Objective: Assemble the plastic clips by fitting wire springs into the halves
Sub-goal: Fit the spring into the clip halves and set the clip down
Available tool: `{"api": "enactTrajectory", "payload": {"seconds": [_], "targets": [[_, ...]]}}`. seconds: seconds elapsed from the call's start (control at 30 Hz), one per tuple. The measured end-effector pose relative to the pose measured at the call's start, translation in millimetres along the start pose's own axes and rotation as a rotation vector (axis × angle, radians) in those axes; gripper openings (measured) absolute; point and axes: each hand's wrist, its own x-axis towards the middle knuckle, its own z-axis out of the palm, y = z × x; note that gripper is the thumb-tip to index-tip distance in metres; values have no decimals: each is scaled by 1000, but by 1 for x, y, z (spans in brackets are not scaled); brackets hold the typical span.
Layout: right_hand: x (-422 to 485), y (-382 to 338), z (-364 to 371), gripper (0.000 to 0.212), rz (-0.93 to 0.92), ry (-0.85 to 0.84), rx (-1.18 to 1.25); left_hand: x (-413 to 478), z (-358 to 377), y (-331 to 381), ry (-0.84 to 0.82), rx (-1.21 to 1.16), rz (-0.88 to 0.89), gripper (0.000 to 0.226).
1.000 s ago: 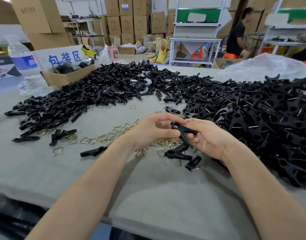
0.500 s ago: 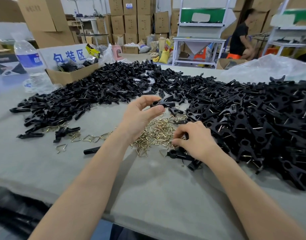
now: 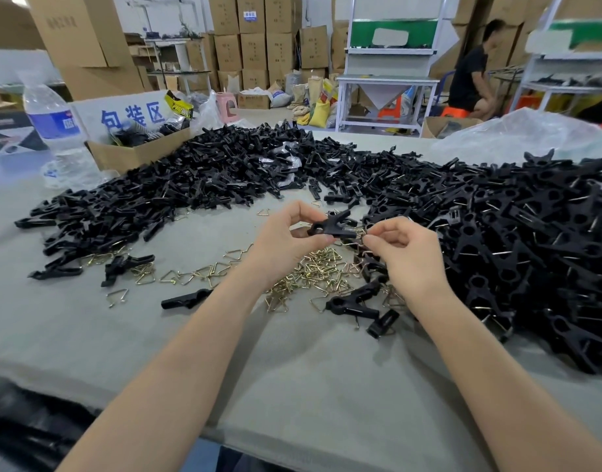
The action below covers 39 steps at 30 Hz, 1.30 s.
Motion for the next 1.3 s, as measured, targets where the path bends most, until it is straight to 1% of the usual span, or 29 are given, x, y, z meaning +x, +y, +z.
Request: {"api": "enactTrajectory", "payload": {"seconds": [0.1,0.17,0.23,0.37,0.5,0.67,0.83,1.0,1.27,1.3], "targets": [[2,0,-4,13,112,39,160,0,3,-1,-55,41,5,28],[3,-1,-5,12,167,31,309,-1,4,-1,-75,48,7,27],[4,-2,-5,11,194,1,388,-2,5,0,-83,46,9,28],[2,-1,-4,12,146,-88,300,-3,7,2,-109,59,17,27],[2,1,-4,11,118,-98,237,-5,8,3,-130,59,16,27],[4,2,-4,21,152,-80,316,-5,8,1,-131,74,5,29],[4,2,-4,11,196,-128,389,-5,7,1,-140,82,-2,30],[5,0,-5,7,263,-169,488,-6,8,3,-147,93,-10,28],[5,-3,-10,5,404,-241,679,-8,10,6,-166,51,-34,25],[5,-3,-10,8,413,-243,692,-8,10,6,-159,50,-33,25]]}}
